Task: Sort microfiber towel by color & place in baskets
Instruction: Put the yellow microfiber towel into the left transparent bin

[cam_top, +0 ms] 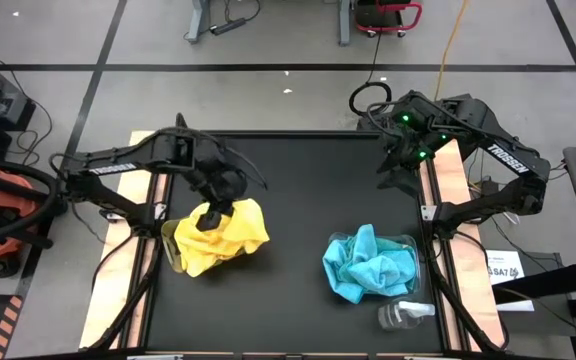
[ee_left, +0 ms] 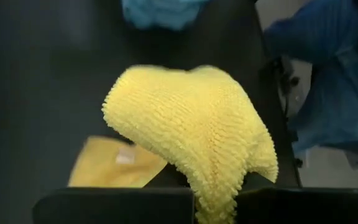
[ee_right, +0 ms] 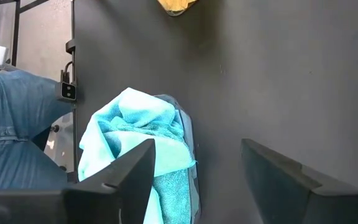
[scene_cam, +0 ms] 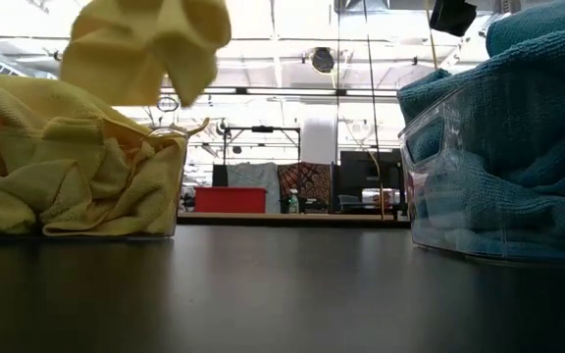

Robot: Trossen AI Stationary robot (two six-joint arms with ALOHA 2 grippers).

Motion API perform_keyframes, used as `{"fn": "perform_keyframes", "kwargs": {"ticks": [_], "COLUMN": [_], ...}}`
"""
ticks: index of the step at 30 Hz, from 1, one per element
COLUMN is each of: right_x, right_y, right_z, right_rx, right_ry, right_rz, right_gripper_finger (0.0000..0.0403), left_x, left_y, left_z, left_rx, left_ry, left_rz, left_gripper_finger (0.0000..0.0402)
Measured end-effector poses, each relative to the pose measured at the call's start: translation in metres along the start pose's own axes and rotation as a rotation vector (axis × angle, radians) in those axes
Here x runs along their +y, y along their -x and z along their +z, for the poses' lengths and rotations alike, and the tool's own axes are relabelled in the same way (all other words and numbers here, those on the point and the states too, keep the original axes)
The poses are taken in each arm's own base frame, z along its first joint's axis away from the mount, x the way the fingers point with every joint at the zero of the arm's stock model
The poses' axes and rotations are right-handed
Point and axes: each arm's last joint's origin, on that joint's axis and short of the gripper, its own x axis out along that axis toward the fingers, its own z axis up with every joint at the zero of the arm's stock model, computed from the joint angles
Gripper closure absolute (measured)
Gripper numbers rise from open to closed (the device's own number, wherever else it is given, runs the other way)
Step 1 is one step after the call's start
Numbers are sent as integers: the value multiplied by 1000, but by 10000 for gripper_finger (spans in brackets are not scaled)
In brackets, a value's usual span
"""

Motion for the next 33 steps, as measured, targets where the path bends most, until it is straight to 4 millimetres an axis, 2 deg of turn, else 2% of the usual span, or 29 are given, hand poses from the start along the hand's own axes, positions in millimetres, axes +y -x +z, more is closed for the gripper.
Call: {"fn": "perform_keyframes", "kwargs": {"ticks": [4,8,15,19,27,33], "right_x": [0,0,1,0,0,0], "right_y": [0,0,1,1,1,1], "right_z": [0,-1,-2,-1,2,2], "right_rx": [2,12,9,-3,-24,-24], "right_ry": [-1,-6,-5,2,23,24], "right_rz": [0,2,2,0,-2,-2], "right_gripper_finger": [177,177,177,177,177,177], "left_x": [5,10,18,20,20,24], "left_y": [-18,-26,-43,-60,-105,-124], "left_z": [-23,-50,-87,-106,-137,-159], "left_rx": [141,209,179,187,195,206], "left_ry": [77,136,350,420,464,520], "left_rz": [16,66,144,144,126,207], "left_gripper_finger": [394,394,394,394,389,387]}}
